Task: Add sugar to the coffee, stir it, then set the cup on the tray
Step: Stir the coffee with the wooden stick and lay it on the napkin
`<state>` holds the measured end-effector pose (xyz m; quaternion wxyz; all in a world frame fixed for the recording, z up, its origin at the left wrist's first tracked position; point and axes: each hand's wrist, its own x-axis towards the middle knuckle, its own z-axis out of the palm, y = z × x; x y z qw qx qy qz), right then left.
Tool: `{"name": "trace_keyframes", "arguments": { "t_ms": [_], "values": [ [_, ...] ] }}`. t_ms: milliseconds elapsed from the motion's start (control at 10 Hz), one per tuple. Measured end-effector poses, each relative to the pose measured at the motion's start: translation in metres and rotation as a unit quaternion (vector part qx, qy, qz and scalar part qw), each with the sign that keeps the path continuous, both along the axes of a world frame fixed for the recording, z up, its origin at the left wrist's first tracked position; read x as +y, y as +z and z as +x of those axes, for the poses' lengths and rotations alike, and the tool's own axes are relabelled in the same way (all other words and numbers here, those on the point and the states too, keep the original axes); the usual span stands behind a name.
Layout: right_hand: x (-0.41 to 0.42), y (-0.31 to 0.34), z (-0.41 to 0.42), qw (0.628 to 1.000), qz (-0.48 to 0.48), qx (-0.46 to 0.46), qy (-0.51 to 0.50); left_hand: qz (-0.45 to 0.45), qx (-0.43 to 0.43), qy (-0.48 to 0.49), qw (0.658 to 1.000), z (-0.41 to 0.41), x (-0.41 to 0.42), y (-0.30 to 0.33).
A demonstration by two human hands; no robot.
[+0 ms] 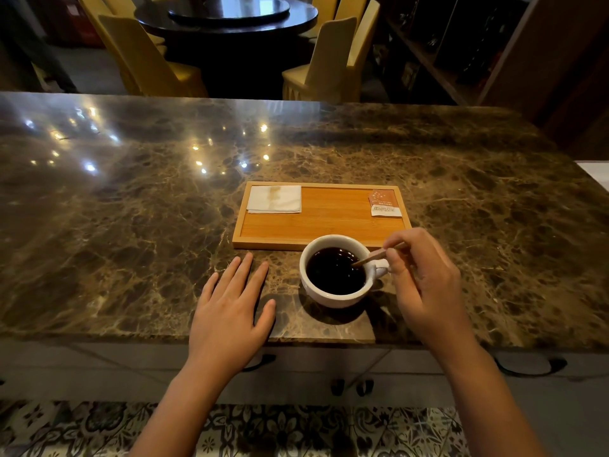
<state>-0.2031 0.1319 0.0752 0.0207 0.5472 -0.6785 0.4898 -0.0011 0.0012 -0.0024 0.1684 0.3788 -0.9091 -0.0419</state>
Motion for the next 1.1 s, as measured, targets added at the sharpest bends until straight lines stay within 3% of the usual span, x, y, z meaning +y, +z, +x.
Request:
{"name": "trace_keyframes", "arguments": {
  "t_ms": [100,300,400,600,800,1000,1100],
  "values": [
    [0.005,0.004,0.000,0.999,0.013,-0.043,0.000,0.000,0.000,0.001,1.000,0.000,0.000,0.000],
    [-0.001,-0.004,0.011,0.965,-0.035,-0.246,0.088,0.000,0.001,0.000,1.000,0.000,-0.001,0.000],
    [-0.006,-0.009,0.014,0.965,-0.050,-0.245,0.076,0.000,0.001,-0.002,1.000,0.000,-0.001,0.000],
    [-0.004,-0.010,0.006,0.995,-0.048,-0.086,-0.005,0.002,0.003,-0.001,1.000,0.000,0.000,0.001],
    [0.008,0.000,0.002,0.999,-0.013,-0.031,-0.022,0.000,0.004,-0.001,1.000,0.000,0.000,0.000],
    [0.012,0.004,0.005,0.986,-0.012,-0.156,0.051,-0.002,0.004,0.001,1.000,0.000,0.000,0.000],
    [0.002,-0.008,0.012,0.961,-0.052,-0.261,0.081,-0.001,0.002,0.002,1.000,0.000,0.000,0.000]
  ]
}}
